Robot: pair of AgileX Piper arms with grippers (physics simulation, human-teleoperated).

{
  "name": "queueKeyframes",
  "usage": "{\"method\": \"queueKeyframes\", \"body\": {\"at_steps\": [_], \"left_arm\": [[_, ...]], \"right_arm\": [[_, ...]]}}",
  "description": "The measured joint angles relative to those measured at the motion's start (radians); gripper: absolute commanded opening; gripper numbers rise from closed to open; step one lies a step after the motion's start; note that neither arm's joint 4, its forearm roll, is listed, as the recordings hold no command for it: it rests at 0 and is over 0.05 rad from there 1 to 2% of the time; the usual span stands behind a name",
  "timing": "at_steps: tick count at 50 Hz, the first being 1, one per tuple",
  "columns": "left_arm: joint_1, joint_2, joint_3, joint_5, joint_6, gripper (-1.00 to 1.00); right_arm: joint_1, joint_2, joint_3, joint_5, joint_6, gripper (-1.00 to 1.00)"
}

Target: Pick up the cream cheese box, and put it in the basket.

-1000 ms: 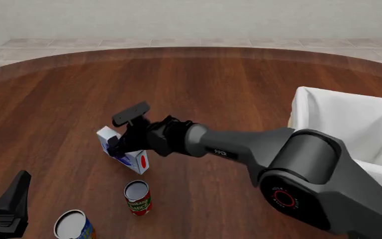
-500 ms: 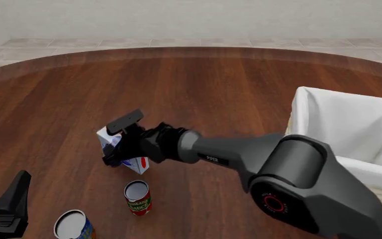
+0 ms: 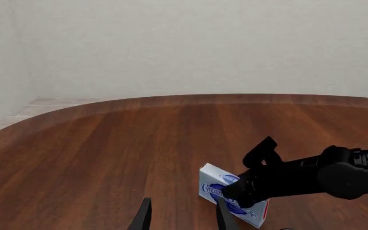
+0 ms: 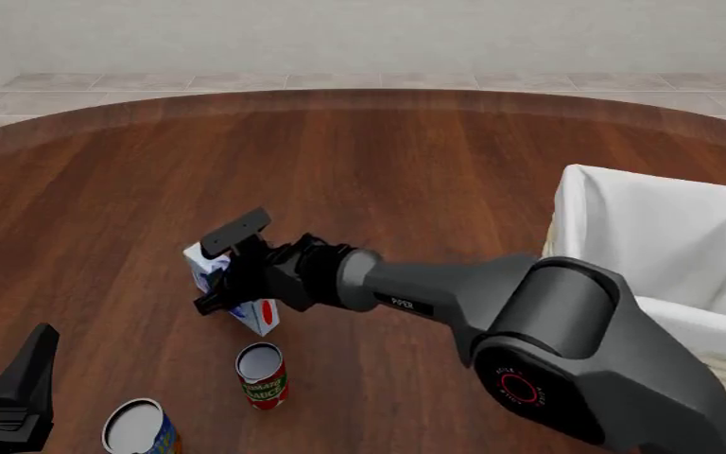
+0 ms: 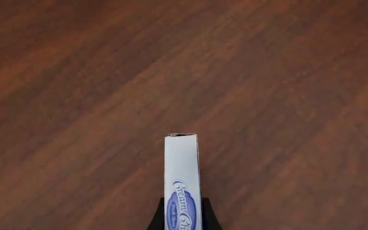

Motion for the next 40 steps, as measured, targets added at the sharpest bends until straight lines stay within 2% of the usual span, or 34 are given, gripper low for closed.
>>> {"method": "queueKeyframes", "body": {"at_steps": [40], "left_arm": [[0.000,0.000,0.000,0.000,0.000,1.00]], "right_arm": [[-0.012,-0.024,0.005,0.021,-0.025,-1.00]]}}
